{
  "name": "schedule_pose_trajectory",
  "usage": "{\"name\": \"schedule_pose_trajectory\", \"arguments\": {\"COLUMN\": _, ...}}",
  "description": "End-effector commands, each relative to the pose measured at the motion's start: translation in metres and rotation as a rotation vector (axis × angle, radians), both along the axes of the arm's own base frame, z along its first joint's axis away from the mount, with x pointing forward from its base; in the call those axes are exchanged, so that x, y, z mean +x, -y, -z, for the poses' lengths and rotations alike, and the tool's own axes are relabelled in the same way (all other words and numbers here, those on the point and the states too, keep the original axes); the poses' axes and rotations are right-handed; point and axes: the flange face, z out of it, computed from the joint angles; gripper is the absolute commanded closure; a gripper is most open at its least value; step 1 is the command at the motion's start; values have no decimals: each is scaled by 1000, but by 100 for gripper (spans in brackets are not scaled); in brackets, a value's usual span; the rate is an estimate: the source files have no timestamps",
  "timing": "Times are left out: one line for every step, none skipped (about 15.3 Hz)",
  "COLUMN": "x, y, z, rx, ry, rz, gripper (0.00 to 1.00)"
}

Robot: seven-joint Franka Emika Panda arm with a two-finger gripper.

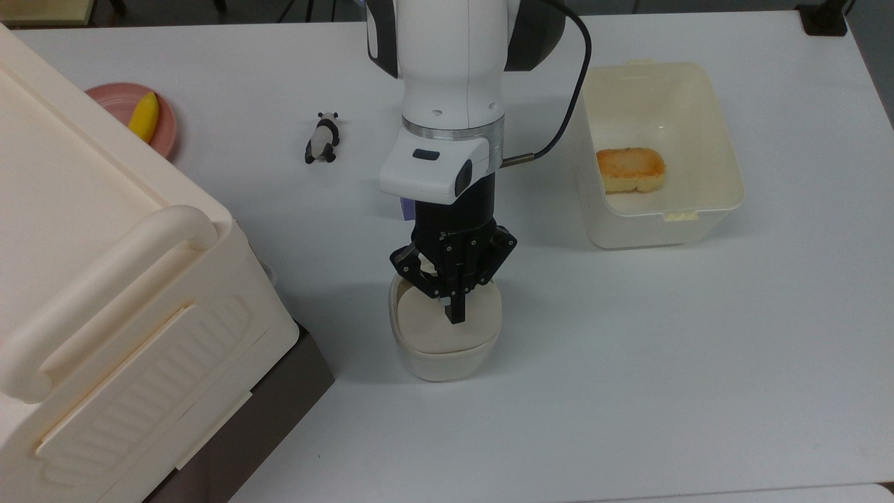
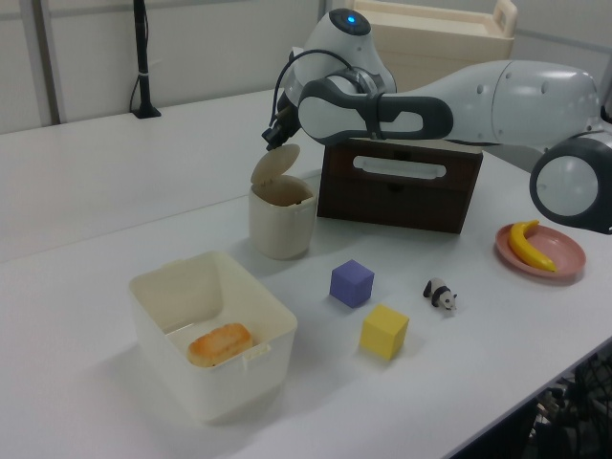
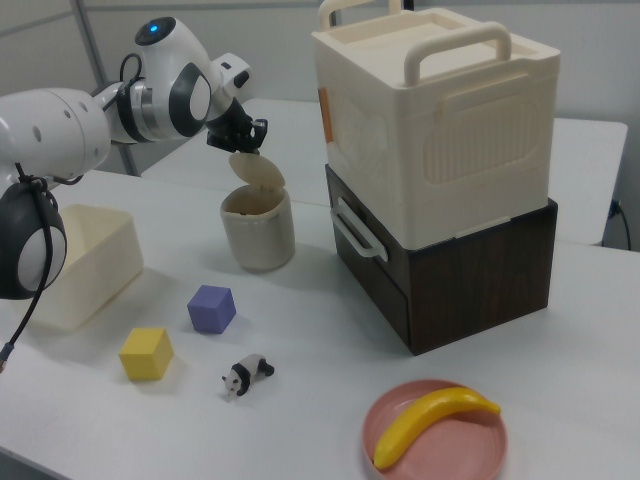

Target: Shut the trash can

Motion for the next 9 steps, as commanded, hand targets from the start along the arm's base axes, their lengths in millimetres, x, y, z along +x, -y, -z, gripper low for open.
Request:
{"name": "schedule_pose_trajectory", "arguments": {"x": -8, "y": 4, "z": -6, "rx": -25, "ry": -40, "rz": 43, "gripper": 100}}
{"name": "schedule_pose_trajectory", "arguments": {"x": -9, "y": 4, "z": -6, "rx": -24, "ry": -43, "rz": 50, "gripper": 100}}
{"name": "schedule_pose_trajectory", "arguments": {"x": -8, "y": 8, "z": -6, "rx": -22, "ry": -44, "rz": 68, "gripper": 100}}
{"name": "schedule_pose_trajectory", "arguments": {"x": -10, "y": 2, "z": -3, "rx": -35, "ry": -55, "rz": 72, "gripper": 100}}
{"name": "schedule_pose_trajectory", "arguments": {"x": -11, "y": 2, "z": -2, "rx": -41, "ry": -66, "rz": 83, "gripper": 100}}
{"name": "schedule_pose_trajectory", "arguments": {"x": -12, "y": 1, "z": 0, "rx": -41, "ry": -76, "rz": 95, "gripper": 100}}
{"name": "schedule_pose_trajectory", "arguments": {"x": -12, "y": 0, "z": 1, "rx": -45, "ry": -78, "rz": 102, "gripper": 100}}
{"name": "schedule_pose_trajectory", "arguments": {"x": -12, "y": -1, "z": 3, "rx": -49, "ry": -83, "rz": 110, "gripper": 100}}
{"name": "schedule_pose_trajectory", "arguments": {"x": -13, "y": 0, "z": 4, "rx": -52, "ry": -92, "rz": 119, "gripper": 100}}
